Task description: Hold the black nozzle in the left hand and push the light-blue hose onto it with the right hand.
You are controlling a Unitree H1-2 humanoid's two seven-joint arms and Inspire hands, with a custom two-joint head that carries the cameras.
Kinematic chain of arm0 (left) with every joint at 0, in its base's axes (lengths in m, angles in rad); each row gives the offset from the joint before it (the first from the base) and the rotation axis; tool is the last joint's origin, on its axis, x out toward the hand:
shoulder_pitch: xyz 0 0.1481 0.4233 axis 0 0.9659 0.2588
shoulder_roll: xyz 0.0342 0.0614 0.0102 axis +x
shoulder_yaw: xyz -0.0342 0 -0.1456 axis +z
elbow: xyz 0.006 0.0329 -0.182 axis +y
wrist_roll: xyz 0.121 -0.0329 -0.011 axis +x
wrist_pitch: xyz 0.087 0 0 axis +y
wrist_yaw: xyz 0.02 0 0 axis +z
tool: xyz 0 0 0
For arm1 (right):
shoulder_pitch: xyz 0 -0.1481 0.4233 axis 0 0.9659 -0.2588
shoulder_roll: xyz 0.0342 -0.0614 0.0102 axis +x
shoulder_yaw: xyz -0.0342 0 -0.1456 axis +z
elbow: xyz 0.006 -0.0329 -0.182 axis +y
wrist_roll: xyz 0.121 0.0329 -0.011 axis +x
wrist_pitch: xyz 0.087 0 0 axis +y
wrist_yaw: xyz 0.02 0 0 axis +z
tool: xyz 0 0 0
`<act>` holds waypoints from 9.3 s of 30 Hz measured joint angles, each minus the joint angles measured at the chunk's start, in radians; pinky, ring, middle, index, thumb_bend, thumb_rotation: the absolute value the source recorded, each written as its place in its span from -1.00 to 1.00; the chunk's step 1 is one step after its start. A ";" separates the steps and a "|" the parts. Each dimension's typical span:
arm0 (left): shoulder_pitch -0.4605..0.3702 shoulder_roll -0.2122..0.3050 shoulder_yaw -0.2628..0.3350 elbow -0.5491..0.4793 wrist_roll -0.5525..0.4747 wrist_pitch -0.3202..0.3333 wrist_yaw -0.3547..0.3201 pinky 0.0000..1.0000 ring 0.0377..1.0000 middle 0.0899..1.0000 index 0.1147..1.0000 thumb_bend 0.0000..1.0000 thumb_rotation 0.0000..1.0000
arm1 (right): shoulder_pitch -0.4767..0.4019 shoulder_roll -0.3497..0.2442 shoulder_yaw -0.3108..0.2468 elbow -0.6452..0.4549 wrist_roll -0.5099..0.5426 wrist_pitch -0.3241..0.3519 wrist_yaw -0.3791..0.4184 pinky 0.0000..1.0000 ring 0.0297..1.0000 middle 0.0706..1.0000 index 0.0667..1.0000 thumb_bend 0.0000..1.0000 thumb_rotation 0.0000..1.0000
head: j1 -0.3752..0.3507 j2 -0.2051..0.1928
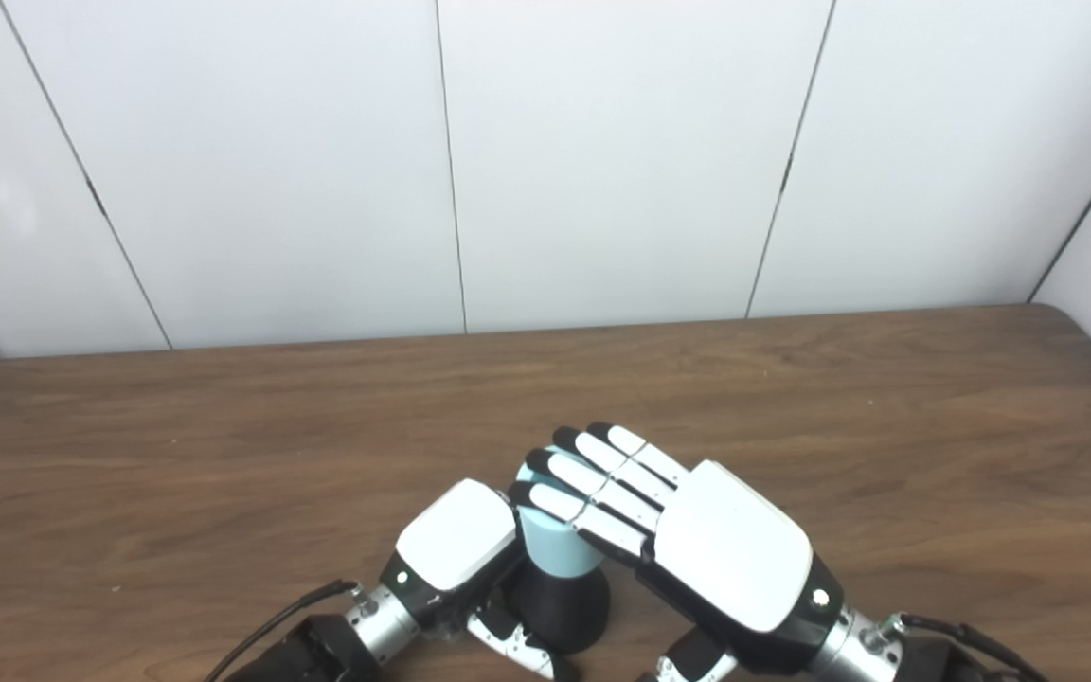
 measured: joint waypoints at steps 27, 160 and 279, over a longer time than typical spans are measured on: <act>0.002 0.001 0.003 0.000 -0.001 0.000 0.000 -0.50 -0.53 -0.34 -0.13 0.03 -1.00 | 0.034 -0.003 0.020 0.006 0.023 0.027 -0.022 0.63 0.76 0.74 0.63 0.67 0.72 | -0.002 0.008; 0.005 0.004 0.003 -0.001 -0.005 -0.001 0.000 -0.49 -0.52 -0.34 -0.11 0.03 -1.00 | 0.016 -0.040 0.112 0.005 0.036 0.141 -0.020 0.67 0.82 0.81 0.68 0.60 0.79 | -0.006 0.011; -0.002 0.003 -0.004 0.005 -0.001 -0.001 0.001 -0.33 -0.35 -0.25 -0.10 0.03 -1.00 | 0.167 0.299 -0.128 0.320 0.660 0.058 -0.426 0.53 0.70 0.68 0.58 -0.57 0.05 | -0.002 0.002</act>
